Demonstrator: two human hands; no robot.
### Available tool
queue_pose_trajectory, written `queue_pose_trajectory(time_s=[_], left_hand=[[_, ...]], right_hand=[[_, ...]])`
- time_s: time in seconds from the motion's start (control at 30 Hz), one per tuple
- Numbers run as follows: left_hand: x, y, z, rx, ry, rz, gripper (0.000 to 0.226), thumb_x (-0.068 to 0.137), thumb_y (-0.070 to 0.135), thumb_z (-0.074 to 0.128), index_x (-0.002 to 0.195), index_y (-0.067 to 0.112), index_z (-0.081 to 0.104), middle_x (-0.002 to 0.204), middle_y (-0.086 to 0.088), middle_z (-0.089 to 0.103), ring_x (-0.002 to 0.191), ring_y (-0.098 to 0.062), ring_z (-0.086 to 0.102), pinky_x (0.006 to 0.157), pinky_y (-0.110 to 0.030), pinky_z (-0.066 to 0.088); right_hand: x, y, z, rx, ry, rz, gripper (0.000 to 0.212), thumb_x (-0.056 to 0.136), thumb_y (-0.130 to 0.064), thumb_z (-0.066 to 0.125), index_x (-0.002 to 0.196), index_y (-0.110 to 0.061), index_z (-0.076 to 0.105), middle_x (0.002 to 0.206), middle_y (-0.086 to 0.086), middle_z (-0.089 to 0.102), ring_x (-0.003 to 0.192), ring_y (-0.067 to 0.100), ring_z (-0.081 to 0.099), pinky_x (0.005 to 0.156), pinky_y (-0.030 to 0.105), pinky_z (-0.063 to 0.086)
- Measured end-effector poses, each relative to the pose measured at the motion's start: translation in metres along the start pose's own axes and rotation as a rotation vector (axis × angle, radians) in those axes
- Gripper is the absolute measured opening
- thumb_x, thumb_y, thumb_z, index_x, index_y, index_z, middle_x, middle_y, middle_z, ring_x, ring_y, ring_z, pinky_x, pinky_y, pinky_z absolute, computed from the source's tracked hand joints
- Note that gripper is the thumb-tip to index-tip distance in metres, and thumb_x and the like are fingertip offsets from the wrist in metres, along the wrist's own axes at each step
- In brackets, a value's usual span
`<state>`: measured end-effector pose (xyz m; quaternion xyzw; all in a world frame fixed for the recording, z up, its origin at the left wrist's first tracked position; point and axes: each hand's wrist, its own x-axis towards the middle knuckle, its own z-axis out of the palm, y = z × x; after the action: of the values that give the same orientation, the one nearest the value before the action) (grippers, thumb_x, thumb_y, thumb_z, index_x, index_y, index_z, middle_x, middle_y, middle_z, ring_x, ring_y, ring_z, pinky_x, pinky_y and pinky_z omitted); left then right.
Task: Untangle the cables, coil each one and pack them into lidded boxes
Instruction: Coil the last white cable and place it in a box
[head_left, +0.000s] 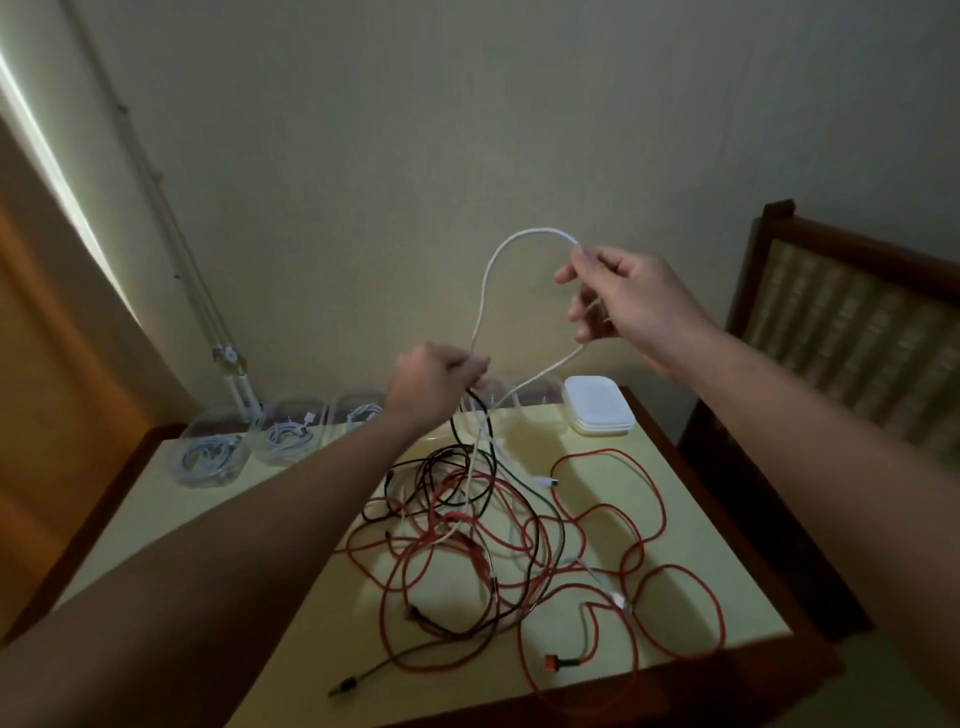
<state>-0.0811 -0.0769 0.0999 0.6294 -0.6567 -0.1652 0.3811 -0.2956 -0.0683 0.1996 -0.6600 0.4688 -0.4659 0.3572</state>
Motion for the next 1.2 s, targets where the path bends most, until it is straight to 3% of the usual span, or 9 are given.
queue_pose_trajectory(time_s=[0.1, 0.2, 0.27, 0.4, 0.57, 0.7, 0.8, 1.0, 1.2], left_hand=[[0.013, 0.018, -0.02, -0.095, 0.061, -0.033, 0.027, 0.093, 0.045, 0.066, 0.089, 0.022, 0.079, 0.079, 0.009, 0.076, 0.038, 0.005, 0.046, 0.041, -0.016, 0.036], [0.019, 0.031, -0.034, -0.133, 0.097, 0.012, 0.029, 0.089, 0.048, 0.07, 0.084, 0.021, 0.081, 0.071, 0.011, 0.075, 0.058, -0.005, 0.064, 0.054, -0.023, 0.05], [0.017, 0.037, -0.04, -0.083, 0.058, 0.094, 0.03, 0.088, 0.048, 0.071, 0.079, 0.021, 0.08, 0.067, 0.009, 0.074, 0.063, -0.012, 0.07, 0.063, -0.03, 0.058], [0.006, 0.041, -0.038, 0.09, 0.019, 0.267, 0.032, 0.088, 0.048, 0.071, 0.073, 0.021, 0.08, 0.06, 0.007, 0.071, 0.052, -0.009, 0.066, 0.06, -0.026, 0.055], [-0.009, 0.041, -0.027, 0.11, 0.059, 0.398, 0.026, 0.089, 0.043, 0.071, 0.077, 0.022, 0.081, 0.062, 0.007, 0.072, 0.046, 0.001, 0.054, 0.06, -0.025, 0.045], [-0.025, 0.029, -0.012, 0.023, 0.003, 0.288, 0.029, 0.091, 0.043, 0.069, 0.075, 0.02, 0.079, 0.062, 0.006, 0.071, 0.048, -0.002, 0.057, 0.052, -0.023, 0.043], [-0.041, 0.011, 0.001, -0.044, -0.075, 0.201, 0.03, 0.095, 0.036, 0.066, 0.077, 0.017, 0.079, 0.058, 0.011, 0.065, 0.041, 0.005, 0.049, 0.046, -0.012, 0.03], [-0.032, 0.007, 0.003, -0.084, 0.047, 0.166, 0.03, 0.092, 0.042, 0.067, 0.076, 0.021, 0.08, 0.06, 0.006, 0.069, 0.046, -0.004, 0.054, 0.052, -0.027, 0.042], [-0.035, 0.013, 0.005, -0.108, 0.048, 0.244, 0.024, 0.092, 0.031, 0.07, 0.075, 0.017, 0.079, 0.066, 0.005, 0.073, 0.06, -0.007, 0.065, 0.056, -0.017, 0.042]], right_hand=[[-0.002, 0.017, 0.0, -0.108, 0.007, 0.079, 0.047, 0.107, -0.045, 0.041, 0.094, -0.01, 0.07, 0.058, 0.0, 0.048, 0.048, 0.013, 0.045, 0.057, 0.033, 0.049], [-0.01, 0.033, 0.006, -0.189, -0.068, 0.167, 0.05, 0.103, -0.054, 0.044, 0.095, -0.014, 0.072, 0.061, -0.001, 0.045, 0.052, 0.015, 0.044, 0.061, 0.037, 0.046], [-0.015, 0.035, 0.012, -0.218, -0.083, 0.173, 0.051, 0.097, -0.063, 0.049, 0.097, -0.018, 0.073, 0.069, 0.0, 0.05, 0.058, 0.015, 0.046, 0.061, 0.036, 0.046], [-0.013, 0.026, 0.03, -0.058, -0.016, 0.173, 0.054, 0.084, -0.072, 0.061, 0.099, -0.022, 0.075, 0.091, -0.005, 0.074, 0.059, 0.013, 0.048, 0.06, 0.031, 0.043], [-0.008, 0.016, 0.046, -0.022, 0.008, 0.187, 0.026, 0.091, -0.045, 0.071, 0.093, -0.02, 0.078, 0.075, -0.013, 0.075, 0.059, 0.012, 0.047, 0.056, 0.025, 0.039], [-0.007, 0.003, 0.051, -0.004, 0.078, 0.124, 0.022, 0.1, -0.025, 0.063, 0.094, -0.009, 0.076, 0.081, 0.001, 0.076, 0.048, 0.002, 0.056, 0.046, 0.012, 0.039], [-0.002, -0.009, 0.045, 0.021, 0.086, 0.153, 0.023, 0.1, -0.028, 0.059, 0.091, -0.01, 0.072, 0.08, -0.001, 0.077, 0.056, 0.008, 0.061, 0.056, 0.024, 0.041], [-0.013, 0.013, 0.057, -0.353, -0.065, 0.2, 0.032, 0.087, -0.047, 0.075, 0.087, -0.015, 0.074, 0.083, -0.004, 0.074, 0.067, 0.016, 0.068, 0.059, 0.032, 0.055], [-0.012, 0.021, 0.066, -0.245, -0.041, 0.225, 0.019, 0.083, -0.031, 0.083, 0.079, -0.014, 0.076, 0.073, -0.003, 0.075, 0.066, 0.013, 0.07, 0.059, 0.026, 0.052]])
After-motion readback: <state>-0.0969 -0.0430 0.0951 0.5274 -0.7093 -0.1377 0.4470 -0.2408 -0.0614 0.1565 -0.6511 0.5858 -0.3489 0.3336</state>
